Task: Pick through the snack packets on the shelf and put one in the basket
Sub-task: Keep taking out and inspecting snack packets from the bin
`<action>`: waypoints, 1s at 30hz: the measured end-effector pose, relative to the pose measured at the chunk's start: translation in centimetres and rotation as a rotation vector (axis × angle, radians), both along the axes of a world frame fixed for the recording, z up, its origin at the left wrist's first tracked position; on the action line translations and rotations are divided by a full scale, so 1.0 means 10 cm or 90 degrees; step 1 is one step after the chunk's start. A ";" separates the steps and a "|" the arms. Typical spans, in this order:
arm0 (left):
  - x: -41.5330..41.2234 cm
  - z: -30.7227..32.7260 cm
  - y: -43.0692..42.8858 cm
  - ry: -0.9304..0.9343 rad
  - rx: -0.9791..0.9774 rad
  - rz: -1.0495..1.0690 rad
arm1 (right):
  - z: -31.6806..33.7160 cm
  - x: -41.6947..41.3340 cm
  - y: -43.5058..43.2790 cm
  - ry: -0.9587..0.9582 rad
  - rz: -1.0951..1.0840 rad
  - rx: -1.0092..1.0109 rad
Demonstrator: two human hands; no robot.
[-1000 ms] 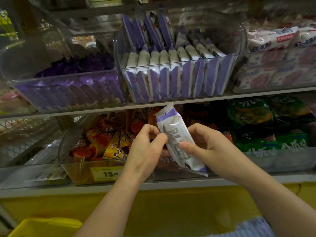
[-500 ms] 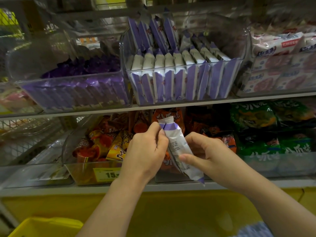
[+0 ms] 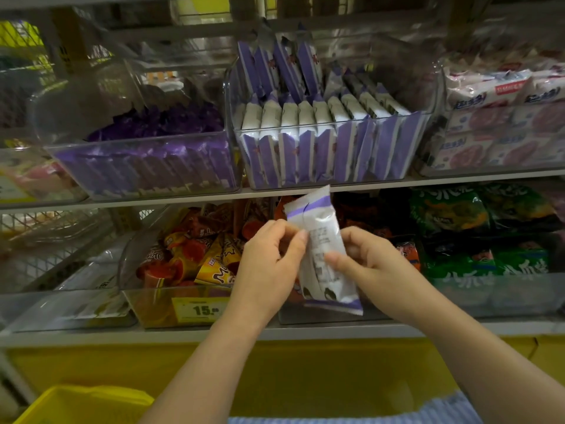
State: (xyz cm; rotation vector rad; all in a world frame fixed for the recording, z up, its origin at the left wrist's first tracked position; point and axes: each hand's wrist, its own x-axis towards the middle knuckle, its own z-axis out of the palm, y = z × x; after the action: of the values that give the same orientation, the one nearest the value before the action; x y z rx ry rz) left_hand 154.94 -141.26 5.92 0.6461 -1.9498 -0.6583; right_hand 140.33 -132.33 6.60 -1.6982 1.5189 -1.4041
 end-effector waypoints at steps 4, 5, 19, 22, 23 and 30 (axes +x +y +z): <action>0.01 0.08 0.07 0.083 0.179 -0.122 | 0.12 -0.01 0.08 -0.220 0.034 -0.015; 0.03 0.10 0.09 0.102 0.239 -0.171 | 0.15 -0.01 0.11 -0.273 0.047 -0.019; 0.02 0.96 0.45 0.128 0.100 -0.148 | 0.98 -0.06 0.47 0.582 -0.128 -0.189; -0.03 1.23 0.49 0.108 0.071 -0.167 | 1.26 -0.06 0.43 0.612 -0.160 -0.237; -0.05 1.31 0.49 0.099 0.057 -0.182 | 1.35 -0.07 0.40 0.603 -0.155 -0.248; -0.21 1.78 0.10 -0.041 -0.002 -0.260 | 1.82 -0.35 0.11 0.368 -0.156 -0.265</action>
State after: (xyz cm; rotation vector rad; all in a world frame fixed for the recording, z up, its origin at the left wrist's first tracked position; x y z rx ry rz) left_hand 152.87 -140.30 23.73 0.2664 -2.1635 -0.8913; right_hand 136.84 -131.20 24.81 -2.3958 1.8802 -1.5079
